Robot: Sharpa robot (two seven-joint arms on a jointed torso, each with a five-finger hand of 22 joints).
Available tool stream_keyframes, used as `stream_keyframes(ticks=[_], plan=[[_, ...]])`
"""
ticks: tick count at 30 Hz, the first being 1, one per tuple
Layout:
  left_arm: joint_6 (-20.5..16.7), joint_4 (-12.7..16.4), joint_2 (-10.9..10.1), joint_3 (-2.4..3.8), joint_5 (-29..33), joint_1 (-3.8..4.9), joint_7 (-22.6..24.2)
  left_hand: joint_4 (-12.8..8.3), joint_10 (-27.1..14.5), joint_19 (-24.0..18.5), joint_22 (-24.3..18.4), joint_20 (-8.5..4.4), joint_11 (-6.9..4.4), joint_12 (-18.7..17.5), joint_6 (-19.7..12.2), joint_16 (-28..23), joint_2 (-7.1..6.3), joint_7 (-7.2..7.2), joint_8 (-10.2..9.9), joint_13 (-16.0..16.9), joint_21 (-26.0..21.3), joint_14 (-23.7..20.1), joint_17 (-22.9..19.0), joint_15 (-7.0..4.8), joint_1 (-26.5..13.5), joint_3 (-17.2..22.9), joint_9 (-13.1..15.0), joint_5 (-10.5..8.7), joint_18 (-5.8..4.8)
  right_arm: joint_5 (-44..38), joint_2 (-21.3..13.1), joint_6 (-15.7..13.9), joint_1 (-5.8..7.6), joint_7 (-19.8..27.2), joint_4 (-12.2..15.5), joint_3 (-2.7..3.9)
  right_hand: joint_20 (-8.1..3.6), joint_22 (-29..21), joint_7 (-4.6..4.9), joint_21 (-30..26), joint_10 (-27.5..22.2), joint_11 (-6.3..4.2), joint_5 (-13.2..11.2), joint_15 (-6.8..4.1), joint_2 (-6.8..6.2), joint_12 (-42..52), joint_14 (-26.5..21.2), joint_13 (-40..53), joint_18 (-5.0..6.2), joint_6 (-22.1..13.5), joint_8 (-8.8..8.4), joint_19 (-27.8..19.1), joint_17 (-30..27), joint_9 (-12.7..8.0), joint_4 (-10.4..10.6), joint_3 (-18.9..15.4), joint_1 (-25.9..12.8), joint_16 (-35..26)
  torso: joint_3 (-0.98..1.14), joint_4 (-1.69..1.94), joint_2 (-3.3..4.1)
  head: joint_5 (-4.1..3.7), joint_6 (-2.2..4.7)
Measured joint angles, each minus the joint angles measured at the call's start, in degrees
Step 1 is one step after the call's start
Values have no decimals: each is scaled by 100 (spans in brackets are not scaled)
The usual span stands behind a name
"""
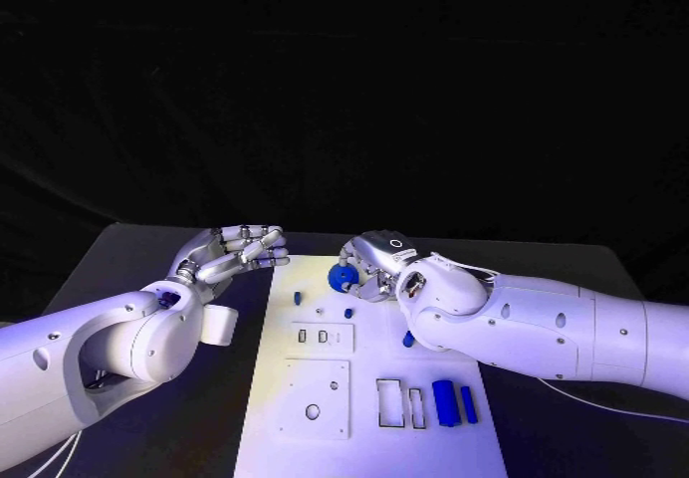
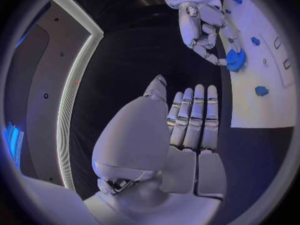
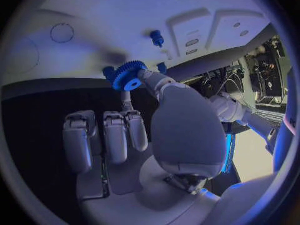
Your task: Assemble the parts on the task board
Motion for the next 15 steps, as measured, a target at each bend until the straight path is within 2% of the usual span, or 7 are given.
stream_keyframes(ticks=[15], plan=[[8, -5, 7, 0, 0, 0, -7, 0, 21, 0, -16, 0, 21, 0, -21, 0, 0, -21, 0, 7, -22, -30, 13, 30, 0, 0, 15, 0, 0, -24, 115, 132, -66, 1, -136, -1, 0, -1, -10, 0, 0, 0, -21, 0, 0, 0, 0, -1, 0, 6, 20, 0, 0, -22, 21, 4, -60, 0, 8, -8, -8, 37, -42]])
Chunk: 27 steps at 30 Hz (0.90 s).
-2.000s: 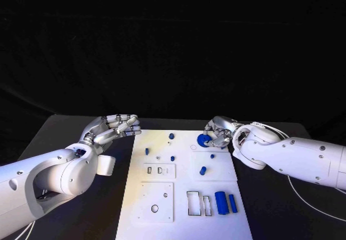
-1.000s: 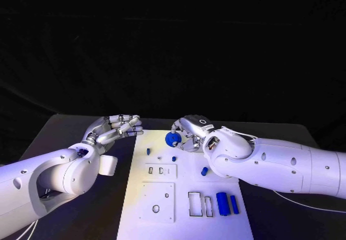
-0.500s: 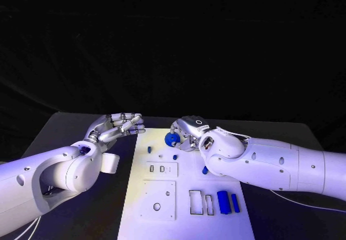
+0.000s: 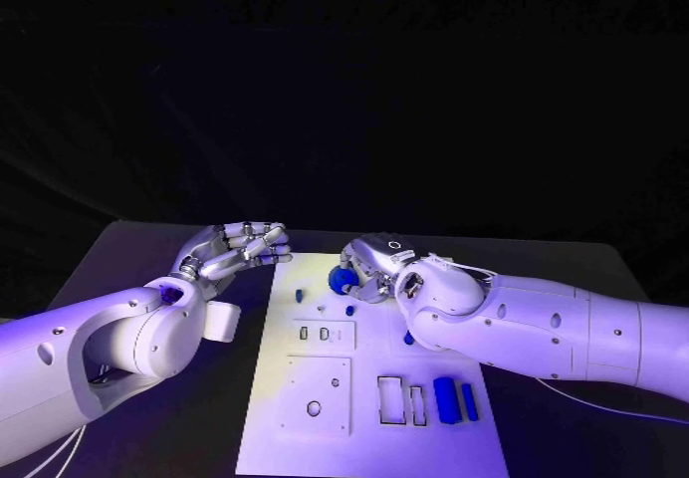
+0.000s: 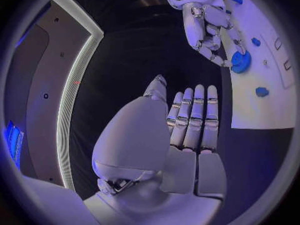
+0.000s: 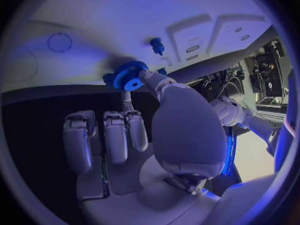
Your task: Assemble the parts on the task board
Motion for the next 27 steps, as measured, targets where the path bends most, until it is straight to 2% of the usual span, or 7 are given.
stream_keyframes(ticks=[3, 6, 8, 11, 14, 20, 27], plan=[[2, -1, 1, 0, 0, 0, -2, 0, 0, 0, 0, 0, 0, 0, 0, 0, 0, 0, 0, 0, 0, 0, 0, 0, 0, 0, 0, 0, 0, -2, 19, 4, -2, 1, -18, 2, 0, 0, -31, 0, 0, 0, 0, 0, -23, -36, 0, 0, 0, -30, -26, 0, 0, 0, 13, -4, -23, 0, 0, 0, -1, 1, -6], [4, -3, 2, 0, 0, 0, -4, 0, 0, 0, 0, 0, 0, 0, 0, 0, 0, 0, 0, 0, 0, 0, 0, 0, 0, 0, 0, 0, 0, -5, 37, 3, -3, 2, -48, 3, 0, 0, -118, 0, 3, 3, -83, 0, -53, -87, 0, 0, 0, -58, -150, 0, 0, -30, 20, -1, -53, 0, -1, 0, -2, 1, -3], [5, -4, 2, 0, 0, 0, -5, 0, 0, 0, 0, 0, 0, 0, 0, 0, 0, 0, 0, -1, 0, 0, 0, 0, 0, 0, 0, 0, 0, -5, 50, 3, -8, 2, -77, 3, 0, -1, -58, 0, 12, 61, -144, 0, -59, -126, 0, 0, 0, -190, -227, 0, 0, -74, 52, -12, -65, 0, -2, 0, -2, -2, 0], [8, -5, 2, 0, 0, 0, -7, 0, 0, 0, 0, 0, 0, 0, 0, 0, 0, 0, 0, -1, 0, 0, -1, 0, 0, 0, -1, 0, 1, -6, 65, 3, -15, 2, -106, -3, 0, -1, 3, 0, 9, 72, -166, 34, -43, -149, -8, -1, 0, -298, -317, 0, 0, -126, 59, -4, -92, 0, -1, 0, -3, -5, 4], [11, -6, 2, 0, 0, 0, -10, 0, 0, 0, 0, 0, 0, 0, 0, 0, 0, 0, 0, -1, 0, 0, -1, 0, 0, 0, -1, 0, 0, -6, 77, 3, -16, 1, -121, -3, 44, -1, 25, 0, 9, 112, -209, 45, -51, -192, 2, -1, 0, -389, -374, 0, 0, -167, 42, -21, -112, 0, -5, 0, -3, -11, 5], [16, -10, 4, 0, 0, 0, -16, 0, 0, 0, -2, 0, 0, -23, 0, -24, 0, 0, 22, -1, 0, -20, 4, -21, 0, 0, -1, -21, 0, -4, 93, 4, -15, 0, -136, -3, 60, -1, 56, 0, 3, 147, -278, 84, -55, -221, 0, 4, 0, -502, -463, -1, 0, -236, 91, -70, -116, 0, -4, 1, -2, -15, 5], [22, -14, 5, 0, 0, 0, -24, 0, 0, 0, -5, 0, 0, -23, 0, -24, 0, 0, 21, -2, 0, -20, 4, -21, 0, 0, 5, -21, 0, 14, 86, 63, -14, 0, -141, -1, 85, -2, 56, 0, 5, 149, -308, 84, -44, -244, 0, 4, 0, -502, -462, 0, 0, -264, 153, -164, -224, 0, -6, 1, -2, -24, 2]])
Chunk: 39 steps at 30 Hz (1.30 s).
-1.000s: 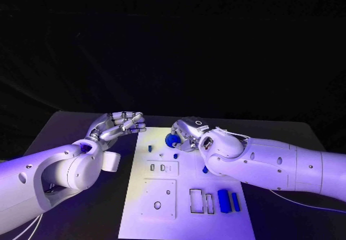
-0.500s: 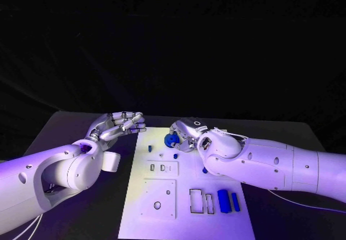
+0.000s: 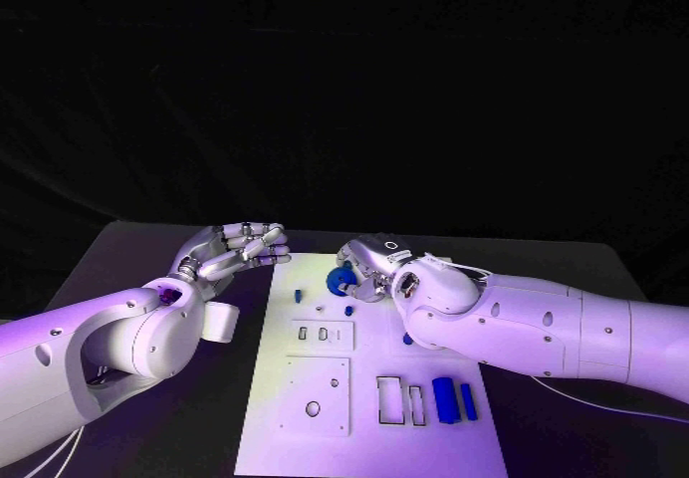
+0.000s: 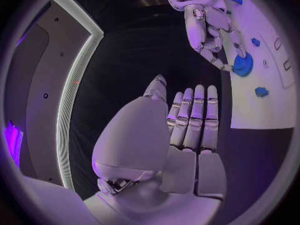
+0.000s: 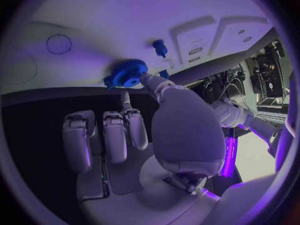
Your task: Assemble the parts on the task board
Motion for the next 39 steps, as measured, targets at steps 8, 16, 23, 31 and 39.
stream_keyframes(ticks=[8, 16, 23, 31, 39], plan=[[4, -5, 0, 0, 0, 0, -6, -2, 0, 0, 0, 0, 0, 0, 0, 0, 0, 0, 0, 0, 0, 0, -1, 0, 0, -2, -1, 0, 0, 70, -35, 128, -1, 2, 3, -1, 0, 0, -28, 0, 0, 0, 68, 0, 71, 54, 0, -1, 0, 123, 0, 0, 0, -31, 162, -157, -206, 0, 4, -2, -1, 0, -3], [6, -7, 0, 0, 0, 0, -8, -16, 0, 0, 1, 0, 0, 0, 0, 1, 0, 0, 0, -1, 0, 0, -1, 0, 0, -16, -1, 0, 0, 227, -30, 283, 15, 27, -15, 3, 0, 4, -31, 0, 0, -1, 134, 0, 136, 91, 0, -1, 0, 135, -1, 0, 1, -113, 571, -443, -512, 0, 8, -5, -1, -4, -3], [7, -10, 1, 0, 0, 0, -11, -16, 0, 0, 1, 0, 0, 0, 0, 1, 0, 0, 0, -1, 0, 0, -1, 0, 0, -16, -2, 0, 0, 313, -19, 311, 27, 46, -45, 8, 0, 4, -32, 0, 0, -1, 166, 0, 136, 91, 0, -2, 0, 134, -1, 0, 4, -141, 602, -473, -512, 0, 8, -1, -1, -10, 1], [7, -13, -6, 0, 0, 0, -14, -16, 0, 0, 1, 0, 0, 0, 0, 2, 0, 0, 0, -1, 0, 0, -2, 0, 0, -16, -2, 0, 0, 326, -106, 310, 29, 52, 8, 8, 0, 3, -43, 0, 0, -1, 190, 0, 136, 91, 0, -2, 0, 124, -12, 0, 4, -157, 601, -473, -512, 0, 4, -1, 0, -2, -8], [8, -13, -22, 0, 0, 0, -16, -16, 0, 0, 1, 0, 0, 0, 0, 2, 0, 0, 0, -1, 0, 0, -2, 0, 0, -16, -3, 0, 0, 323, -317, 306, 24, 50, 168, 1, -1, 3, -43, 0, 0, -1, 189, -1, 136, 91, 0, -3, 0, 124, -12, 0, 4, -156, 601, -473, -512, 0, 6, -3, 1, 12, -12]])
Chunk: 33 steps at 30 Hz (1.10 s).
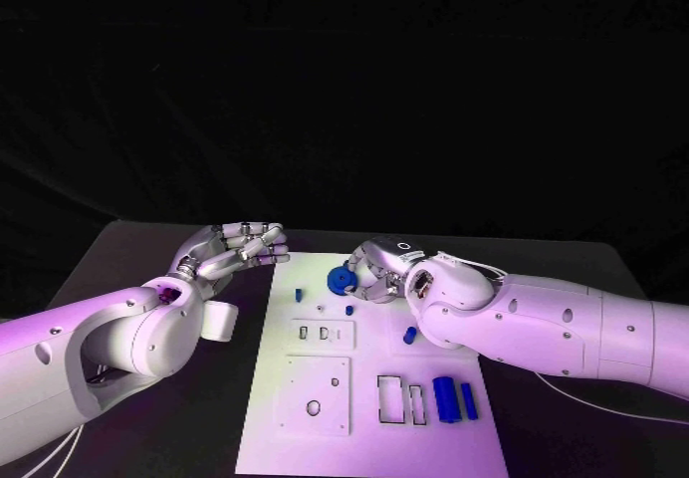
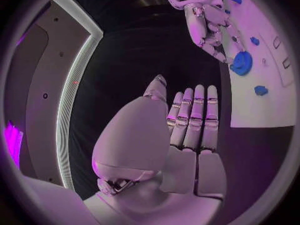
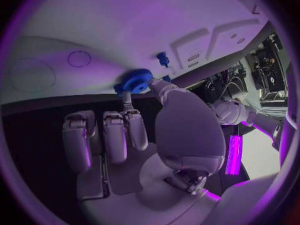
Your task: Assemble the parts on the task board
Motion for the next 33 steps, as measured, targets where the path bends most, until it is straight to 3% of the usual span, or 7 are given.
stream_keyframes(ticks=[14, 33], plan=[[-1, -16, -14, 0, 0, 0, -1, 16, 0, 0, -11, 0, 0, -22, -20, -22, 0, 20, 0, 0, 0, -20, 9, 20, 0, -16, 9, 0, 0, 5, -333, 26, -16, -56, 248, -23, 0, -1, 2, 0, 0, -1, 0, 0, -2, 28, 0, -1, 0, 2, 1, 0, -1, -5, 0, 0, 49, 0, 4, -8, 1, -13, -15], [-1, -26, 1, 0, 0, 0, 0, 16, 0, 0, -10, 0, 0, -21, -20, -22, 0, 20, 0, -1, 0, -20, 8, 20, 0, -16, 7, 0, 0, 96, -135, -33, -14, -44, 177, -23, 0, -2, 31, 0, 0, -1, 0, 0, 28, 28, 0, -1, 0, -27, -42, 0, -2, -48, 32, -32, 79, 0, -9, 10, 2, -36, -14]])
